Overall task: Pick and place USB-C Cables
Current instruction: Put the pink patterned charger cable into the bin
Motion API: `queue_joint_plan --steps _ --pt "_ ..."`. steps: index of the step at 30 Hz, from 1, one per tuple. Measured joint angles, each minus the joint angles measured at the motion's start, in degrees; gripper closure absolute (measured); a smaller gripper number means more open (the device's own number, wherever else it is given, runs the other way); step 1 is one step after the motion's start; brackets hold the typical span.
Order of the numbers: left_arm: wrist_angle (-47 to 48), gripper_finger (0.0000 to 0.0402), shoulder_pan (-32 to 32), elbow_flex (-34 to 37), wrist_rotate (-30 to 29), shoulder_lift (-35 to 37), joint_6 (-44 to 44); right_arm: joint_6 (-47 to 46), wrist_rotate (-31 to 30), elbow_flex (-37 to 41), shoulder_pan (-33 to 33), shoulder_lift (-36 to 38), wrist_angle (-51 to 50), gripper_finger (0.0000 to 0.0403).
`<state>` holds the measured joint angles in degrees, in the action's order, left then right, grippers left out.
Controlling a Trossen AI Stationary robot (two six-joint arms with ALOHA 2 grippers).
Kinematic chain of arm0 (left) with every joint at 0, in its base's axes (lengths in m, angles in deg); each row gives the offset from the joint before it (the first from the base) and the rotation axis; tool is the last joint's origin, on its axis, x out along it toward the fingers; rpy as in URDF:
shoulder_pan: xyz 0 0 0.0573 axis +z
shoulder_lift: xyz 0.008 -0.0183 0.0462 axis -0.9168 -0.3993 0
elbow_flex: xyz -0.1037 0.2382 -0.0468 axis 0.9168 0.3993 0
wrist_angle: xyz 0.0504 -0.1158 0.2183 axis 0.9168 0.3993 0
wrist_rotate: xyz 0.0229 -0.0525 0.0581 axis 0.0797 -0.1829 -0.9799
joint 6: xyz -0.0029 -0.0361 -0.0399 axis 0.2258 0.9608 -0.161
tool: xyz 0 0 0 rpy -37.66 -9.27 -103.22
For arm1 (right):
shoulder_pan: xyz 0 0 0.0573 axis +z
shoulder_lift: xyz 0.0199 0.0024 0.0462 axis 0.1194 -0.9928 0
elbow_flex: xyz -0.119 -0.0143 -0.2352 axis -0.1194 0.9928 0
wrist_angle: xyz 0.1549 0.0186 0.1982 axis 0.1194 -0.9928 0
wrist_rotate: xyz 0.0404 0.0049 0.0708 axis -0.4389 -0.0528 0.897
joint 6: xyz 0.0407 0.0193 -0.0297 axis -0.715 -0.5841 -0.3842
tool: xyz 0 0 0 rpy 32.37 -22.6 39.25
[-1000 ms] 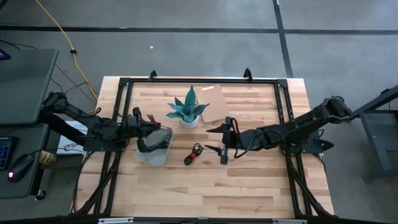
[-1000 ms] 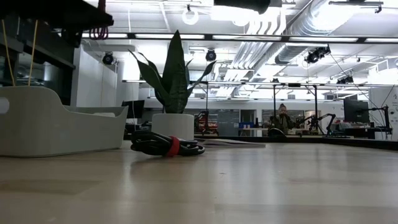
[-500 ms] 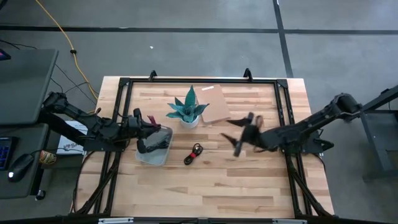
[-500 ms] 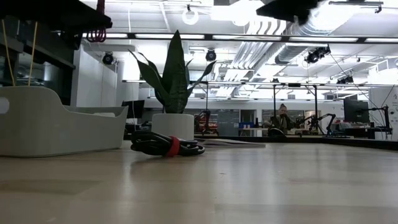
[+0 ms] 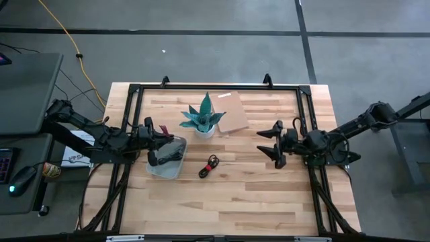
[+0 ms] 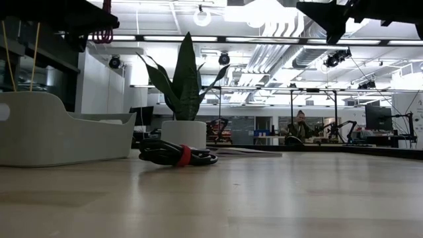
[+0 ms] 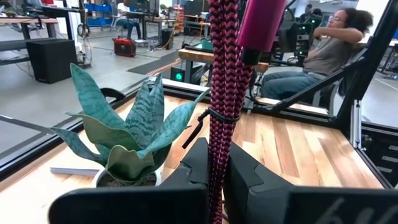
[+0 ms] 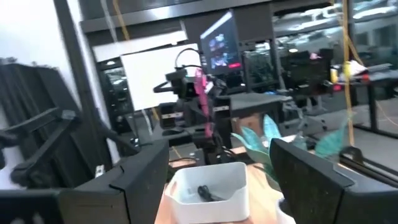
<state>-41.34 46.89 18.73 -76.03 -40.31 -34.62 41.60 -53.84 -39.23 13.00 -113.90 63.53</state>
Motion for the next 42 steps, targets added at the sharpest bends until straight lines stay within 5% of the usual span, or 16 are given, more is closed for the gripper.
queue_joint_plan --steps 12,21,30,37,42 --pt "2.2 0.0401 0.0 -0.3 3.5 -0.1 5.6 0.4 0.7 -0.7 0.0 0.0 -0.4 0.0132" --pt "36.0 0.0401 0.0 -11.3 3.6 -10.4 34.6 0.4 -0.3 -0.7 0.0 0.0 -0.5 0.0132" --pt "42.4 0.0401 2.9 -12.2 18.1 -27.5 49.6 0.4 -0.3 -0.7 0.0 0.0 -0.5 0.0132" --pt "44.6 0.0401 7.3 -12.3 28.1 -34.1 51.1 0.5 -0.3 -0.7 0.0 0.0 -0.5 0.0132" --pt "44.6 0.0401 7.6 -12.4 30.1 -36.6 48.7 0.9 -0.3 -0.7 0.0 0.0 -0.6 0.0132"
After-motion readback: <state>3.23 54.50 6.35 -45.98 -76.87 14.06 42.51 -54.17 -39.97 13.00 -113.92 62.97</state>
